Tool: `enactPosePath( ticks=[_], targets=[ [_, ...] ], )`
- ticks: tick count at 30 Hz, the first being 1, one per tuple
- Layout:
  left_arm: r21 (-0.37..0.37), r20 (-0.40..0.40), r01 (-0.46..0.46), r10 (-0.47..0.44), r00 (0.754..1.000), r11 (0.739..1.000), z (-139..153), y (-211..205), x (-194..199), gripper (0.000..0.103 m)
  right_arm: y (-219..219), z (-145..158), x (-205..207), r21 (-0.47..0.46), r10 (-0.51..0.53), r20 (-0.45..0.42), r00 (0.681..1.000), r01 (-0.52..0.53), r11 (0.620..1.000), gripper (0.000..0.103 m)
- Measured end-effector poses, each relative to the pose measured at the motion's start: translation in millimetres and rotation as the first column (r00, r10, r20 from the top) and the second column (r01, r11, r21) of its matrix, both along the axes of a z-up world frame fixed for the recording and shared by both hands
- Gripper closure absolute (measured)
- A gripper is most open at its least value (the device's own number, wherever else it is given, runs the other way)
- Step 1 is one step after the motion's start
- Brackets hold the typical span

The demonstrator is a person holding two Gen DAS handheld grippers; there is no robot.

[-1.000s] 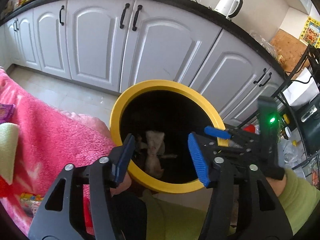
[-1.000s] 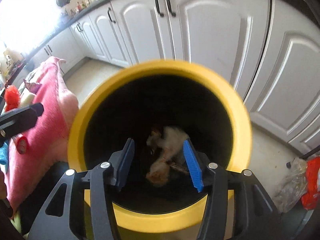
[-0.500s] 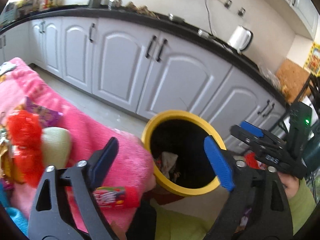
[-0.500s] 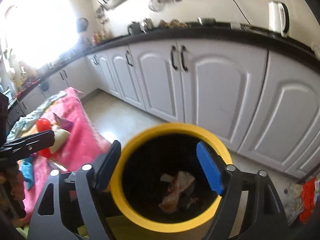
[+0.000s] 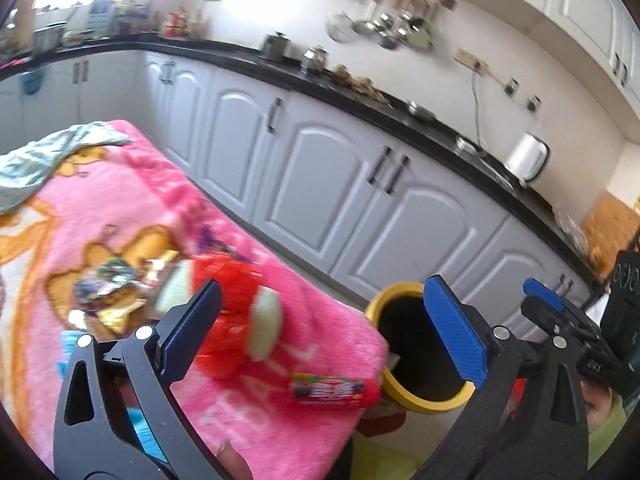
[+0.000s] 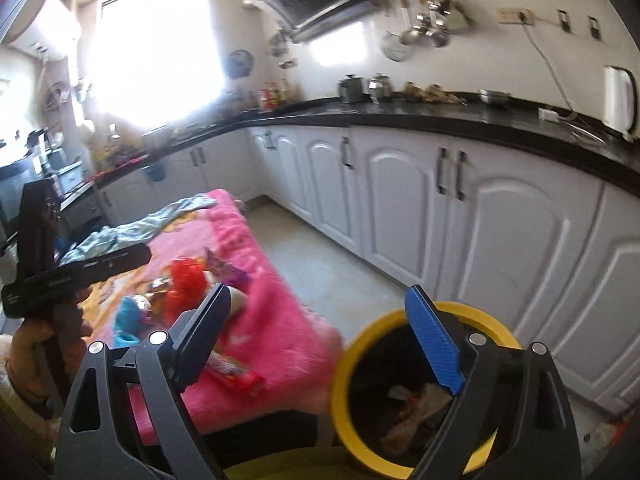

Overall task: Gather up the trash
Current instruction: 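Move both tools back over the table toward the blue sponge and red mesh bag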

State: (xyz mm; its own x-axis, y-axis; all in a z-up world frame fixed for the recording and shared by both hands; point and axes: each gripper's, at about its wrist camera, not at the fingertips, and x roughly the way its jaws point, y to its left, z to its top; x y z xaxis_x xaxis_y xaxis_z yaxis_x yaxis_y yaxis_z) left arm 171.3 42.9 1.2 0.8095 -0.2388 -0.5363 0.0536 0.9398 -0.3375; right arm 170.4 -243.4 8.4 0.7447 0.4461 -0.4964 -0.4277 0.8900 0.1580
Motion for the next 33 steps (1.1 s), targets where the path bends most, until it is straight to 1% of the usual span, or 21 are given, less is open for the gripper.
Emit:
enactPosePath(
  ticks=[8,18,22,27,31,33],
  targets=[
    [-0.019,0.023,-0.134,0.134,0.991,0.991,9.6,58.6,-25.5,0.011,54.2,9.5,-6.2,-0.022,0.121,0.007,0.993,-0.121,0.992,0.014],
    [-0.036,0.003,-0.255,0.256,0.967,0.966,-3.7,114.5,-45.1,0.011,122.9,-1.8,-5.0,-0.069,0.239,-0.033,0.97,-0.241,0.968,0.012],
    [-0.039,-0.018,-0.299,0.298,0.954,0.954,-13.7,135.6,-47.7,0.011,147.0,-10.0,3.7,-0.077,0.263,-0.056,0.963,-0.266,0.961,0.011],
    [-0.05,-0.062,-0.345,0.342,0.938,0.937,-33.0,160.3,-49.5,0.011,176.7,-20.5,19.0,-0.088,0.281,-0.089,0.955,-0.289,0.953,0.011],
    [-0.056,-0.102,-0.377,0.37,0.923,0.925,-51.6,177.6,-48.1,0.011,196.8,-30.3,30.5,-0.103,0.288,-0.115,0.951,-0.3,0.948,0.011],
    [-0.071,-0.127,-0.387,0.376,0.918,0.919,-62.3,185.2,-46.9,0.011,203.8,-34.9,36.0,-0.11,0.286,-0.125,0.95,-0.3,0.948,0.011]
  ],
)
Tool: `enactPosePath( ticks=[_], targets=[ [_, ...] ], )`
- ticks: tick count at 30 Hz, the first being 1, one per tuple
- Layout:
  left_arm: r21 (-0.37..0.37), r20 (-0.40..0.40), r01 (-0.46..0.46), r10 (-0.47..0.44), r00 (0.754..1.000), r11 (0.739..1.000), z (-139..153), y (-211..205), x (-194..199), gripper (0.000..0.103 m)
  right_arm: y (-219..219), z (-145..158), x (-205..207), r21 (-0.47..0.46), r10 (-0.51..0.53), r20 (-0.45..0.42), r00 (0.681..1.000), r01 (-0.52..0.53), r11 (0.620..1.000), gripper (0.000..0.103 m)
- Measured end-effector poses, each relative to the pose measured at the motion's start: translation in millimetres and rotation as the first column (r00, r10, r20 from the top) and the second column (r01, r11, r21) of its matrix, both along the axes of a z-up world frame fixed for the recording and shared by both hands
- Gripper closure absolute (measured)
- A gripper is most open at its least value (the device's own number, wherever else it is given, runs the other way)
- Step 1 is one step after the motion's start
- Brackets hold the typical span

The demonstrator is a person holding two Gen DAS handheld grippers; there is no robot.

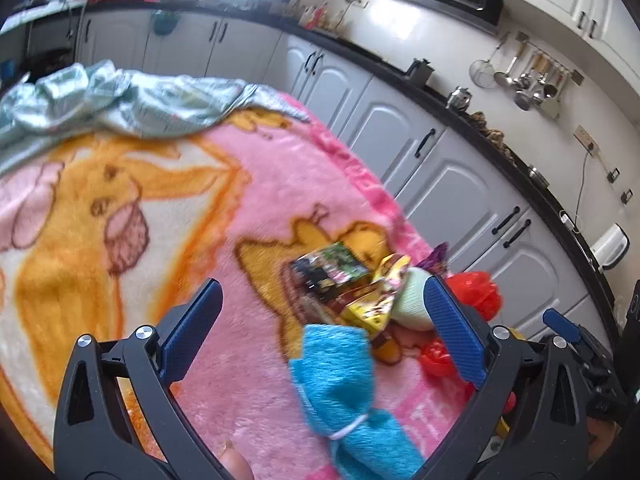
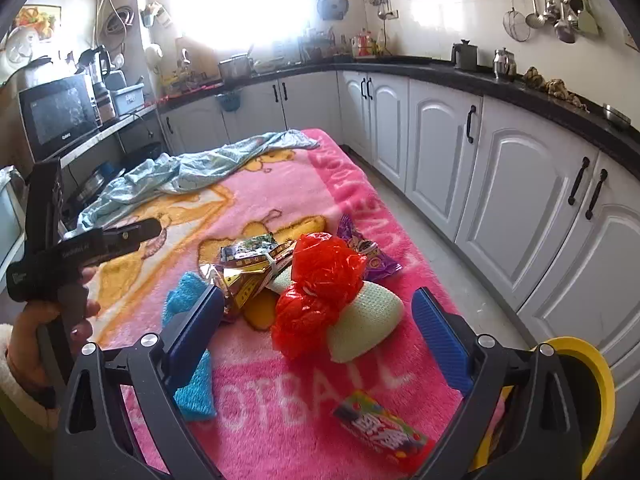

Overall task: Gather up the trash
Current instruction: 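Move both tools back over the table toward the blue sponge and red mesh bag, then grasp the blue sponge cloth with the left tool while the right tool grasps the red mesh bag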

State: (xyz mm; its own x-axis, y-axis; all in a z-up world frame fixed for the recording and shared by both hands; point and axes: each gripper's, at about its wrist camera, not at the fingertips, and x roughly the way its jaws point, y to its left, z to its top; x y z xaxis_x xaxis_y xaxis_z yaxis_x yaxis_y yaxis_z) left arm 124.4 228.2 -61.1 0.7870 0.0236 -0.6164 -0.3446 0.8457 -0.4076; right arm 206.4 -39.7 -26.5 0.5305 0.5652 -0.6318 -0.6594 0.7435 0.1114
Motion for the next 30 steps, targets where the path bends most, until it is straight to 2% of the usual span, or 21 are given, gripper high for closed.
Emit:
enactPosePath(
  ticks=[7,12,15,18,20,21,22,23,24,25,28,30],
  targets=[
    [-0.137,-0.027,0.014,-0.017,0.999,0.99,-34.8,9.7,3.0,0.011,18.9,-18.8,26.5,-0.032,-0.018,-0.034,0.999,0.017,0.999,0.011],
    [-0.133,-0.047,0.071,-0.078,0.996,0.989,-40.4,-4.2,9.4,0.011,26.0,-33.8,47.3,-0.036,-0.049,-0.086,0.995,0.046,0.998,0.011],
    [-0.109,-0.085,0.088,-0.098,0.992,0.99,-44.4,-12.2,13.4,0.017,26.6,-40.2,57.9,-0.027,-0.059,-0.118,0.991,0.056,0.998,0.012],
    [-0.107,-0.124,0.09,-0.103,0.987,0.99,-52.7,-15.3,16.2,0.032,26.3,-41.5,64.1,0.001,-0.054,-0.153,0.987,0.055,0.998,0.028],
    [-0.115,-0.144,0.081,-0.097,0.985,0.99,-58.6,-14.0,15.2,0.041,25.8,-41.1,65.0,0.021,-0.041,-0.173,0.984,0.046,0.999,0.046],
    [-0.124,-0.145,0.083,-0.101,0.984,0.989,-60.7,-13.0,13.9,0.044,26.3,-40.8,64.0,0.025,-0.028,-0.176,0.984,0.032,0.999,0.051],
    [-0.128,-0.144,0.087,-0.105,0.984,0.988,-61.4,-12.3,12.1,0.051,26.9,-40.1,62.0,0.025,-0.012,-0.176,0.984,0.017,1.0,0.063],
    [-0.128,-0.142,0.091,-0.11,0.984,0.988,-61.3,-11.7,9.9,0.057,27.2,-39.3,60.4,0.028,-0.003,-0.176,0.984,0.008,1.0,0.069],
    [-0.134,-0.138,0.096,-0.115,0.984,0.986,-61.2,-11.0,8.4,0.061,27.0,-38.1,58.0,0.035,0.008,-0.177,0.984,-0.001,0.999,0.071],
    [-0.148,-0.132,0.102,-0.122,0.984,0.984,-61.1,-9.9,6.6,0.072,26.6,-36.5,55.3,0.044,0.017,-0.18,0.984,-0.01,0.999,0.075],
    [-0.171,-0.122,0.106,-0.127,0.984,0.98,-60.9,-5.4,0.4,0.083,26.1,-30.4,45.2,0.071,0.047,-0.18,0.983,-0.035,0.997,0.077],
    [-0.19,-0.111,0.11,-0.133,0.985,0.976,-60.2,-2.5,-4.9,0.087,25.9,-25.8,38.8,0.083,0.065,-0.174,0.983,-0.051,0.995,0.077]
  ],
)
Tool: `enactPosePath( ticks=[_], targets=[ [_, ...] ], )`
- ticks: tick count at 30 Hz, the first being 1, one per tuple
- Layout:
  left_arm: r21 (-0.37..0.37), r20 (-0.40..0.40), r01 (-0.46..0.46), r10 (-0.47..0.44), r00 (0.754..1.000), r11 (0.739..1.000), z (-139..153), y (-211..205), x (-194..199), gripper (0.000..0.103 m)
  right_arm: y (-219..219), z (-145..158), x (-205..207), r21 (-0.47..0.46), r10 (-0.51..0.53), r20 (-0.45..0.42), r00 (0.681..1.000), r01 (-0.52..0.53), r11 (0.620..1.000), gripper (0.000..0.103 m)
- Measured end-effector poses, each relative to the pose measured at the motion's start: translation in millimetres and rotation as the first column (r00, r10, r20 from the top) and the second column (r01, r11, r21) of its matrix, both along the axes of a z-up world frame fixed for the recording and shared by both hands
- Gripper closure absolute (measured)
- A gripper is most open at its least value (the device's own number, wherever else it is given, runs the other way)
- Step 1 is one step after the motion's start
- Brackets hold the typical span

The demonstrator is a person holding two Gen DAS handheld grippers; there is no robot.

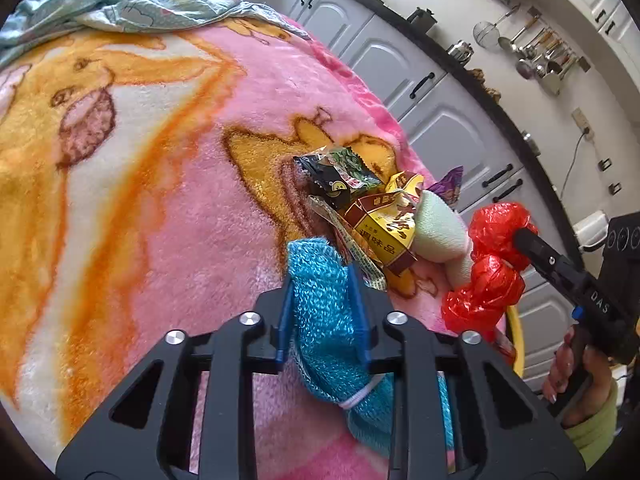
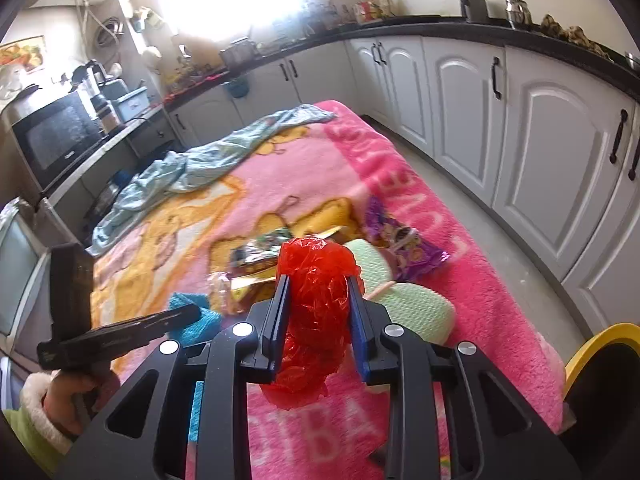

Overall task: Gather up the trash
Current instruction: 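Grasp the blue sponge cloth with the left tool while the right tool grasps the red mesh bag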

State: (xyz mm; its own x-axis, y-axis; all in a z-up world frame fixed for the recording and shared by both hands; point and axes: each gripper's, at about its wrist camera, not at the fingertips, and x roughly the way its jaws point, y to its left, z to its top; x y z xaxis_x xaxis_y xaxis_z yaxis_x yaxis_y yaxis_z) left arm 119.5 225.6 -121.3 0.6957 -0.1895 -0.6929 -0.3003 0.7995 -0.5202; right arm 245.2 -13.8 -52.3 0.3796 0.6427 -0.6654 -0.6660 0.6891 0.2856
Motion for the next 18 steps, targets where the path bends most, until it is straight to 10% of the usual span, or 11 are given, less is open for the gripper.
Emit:
enactPosePath(
  ticks=[18],
  targets=[
    [0.059,0.128,0.048,-0.056,0.99,0.997,60.2,-19.9,-33.8,0.093,-14.8,37.8,-50.6,0.086,0.05,0.042,0.998,-0.054,0.995,0.077]
  ],
)
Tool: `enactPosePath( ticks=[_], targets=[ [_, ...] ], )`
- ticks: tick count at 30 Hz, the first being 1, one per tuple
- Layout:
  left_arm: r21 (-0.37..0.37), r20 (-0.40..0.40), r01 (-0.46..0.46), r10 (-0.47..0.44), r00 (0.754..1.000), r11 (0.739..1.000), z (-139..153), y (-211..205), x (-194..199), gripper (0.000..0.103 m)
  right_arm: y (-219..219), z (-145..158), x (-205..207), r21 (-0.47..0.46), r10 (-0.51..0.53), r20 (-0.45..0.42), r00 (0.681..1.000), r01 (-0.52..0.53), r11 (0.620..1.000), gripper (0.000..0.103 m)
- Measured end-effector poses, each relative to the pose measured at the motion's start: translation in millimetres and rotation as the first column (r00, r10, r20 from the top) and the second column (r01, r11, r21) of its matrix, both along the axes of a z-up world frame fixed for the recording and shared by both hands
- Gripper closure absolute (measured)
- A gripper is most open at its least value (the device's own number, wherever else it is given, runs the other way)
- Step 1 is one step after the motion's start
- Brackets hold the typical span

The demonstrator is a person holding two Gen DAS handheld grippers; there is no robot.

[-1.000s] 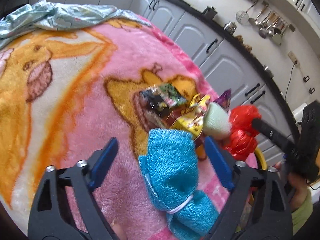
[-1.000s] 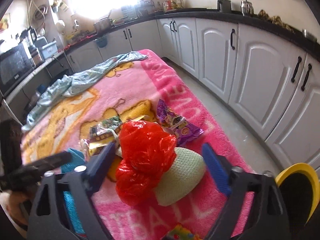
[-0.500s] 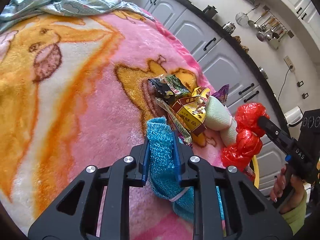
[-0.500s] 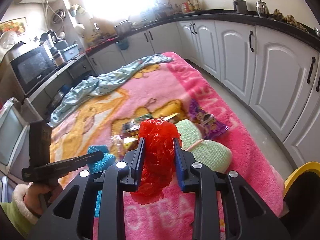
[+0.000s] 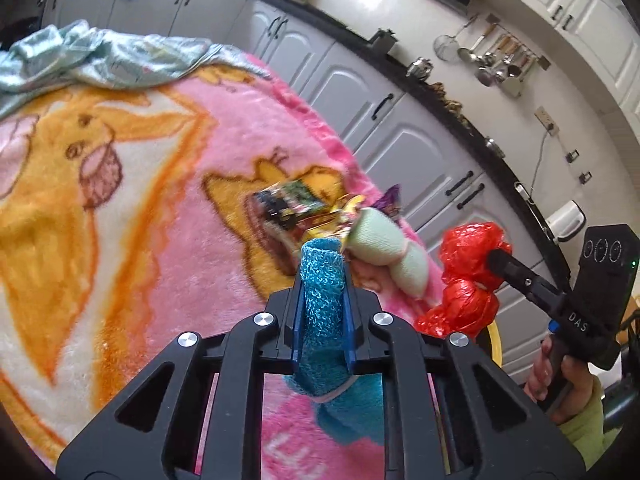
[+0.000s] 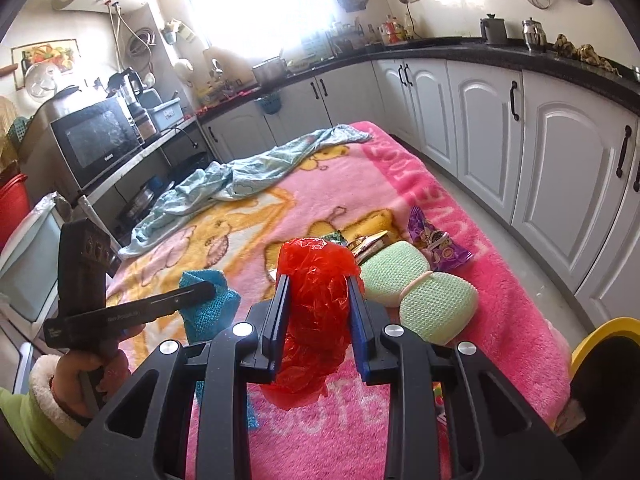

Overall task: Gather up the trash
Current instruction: 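Grasp the blue sponge cloth with the left tool while the right tool grasps the red mesh bag, then carry both items over the yellow bin and open both tools to drop them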

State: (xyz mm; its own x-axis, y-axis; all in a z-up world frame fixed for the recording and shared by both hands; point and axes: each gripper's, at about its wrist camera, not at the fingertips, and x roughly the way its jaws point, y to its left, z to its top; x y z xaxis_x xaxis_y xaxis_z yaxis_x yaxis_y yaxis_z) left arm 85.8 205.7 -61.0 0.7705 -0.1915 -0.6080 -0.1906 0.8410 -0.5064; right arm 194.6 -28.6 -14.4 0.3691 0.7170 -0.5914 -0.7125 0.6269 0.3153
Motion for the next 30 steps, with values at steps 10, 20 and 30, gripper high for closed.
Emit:
enactPosePath(
  ticks=[10,20,30],
  targets=[
    [0.038,0.053,0.069,-0.071,0.996,0.997,24.4,-37.5,9.1,0.093,-33.2,19.3,-7.5,0.028,-0.047,0.041,0.998,0.046,0.999,0.077],
    [0.066,0.071,0.132,-0.137,0.988,0.989,35.9,-70.0,25.5,0.093,-65.4,31.2,-4.0,0.048,-0.109,0.064,0.992,0.106,0.993,0.077],
    [0.091,0.09,0.203,-0.211,0.973,0.975,46.2,-107.1,46.5,0.093,-95.8,38.9,-6.0,0.044,-0.166,0.09,0.982,0.163,0.986,0.077]
  ],
)
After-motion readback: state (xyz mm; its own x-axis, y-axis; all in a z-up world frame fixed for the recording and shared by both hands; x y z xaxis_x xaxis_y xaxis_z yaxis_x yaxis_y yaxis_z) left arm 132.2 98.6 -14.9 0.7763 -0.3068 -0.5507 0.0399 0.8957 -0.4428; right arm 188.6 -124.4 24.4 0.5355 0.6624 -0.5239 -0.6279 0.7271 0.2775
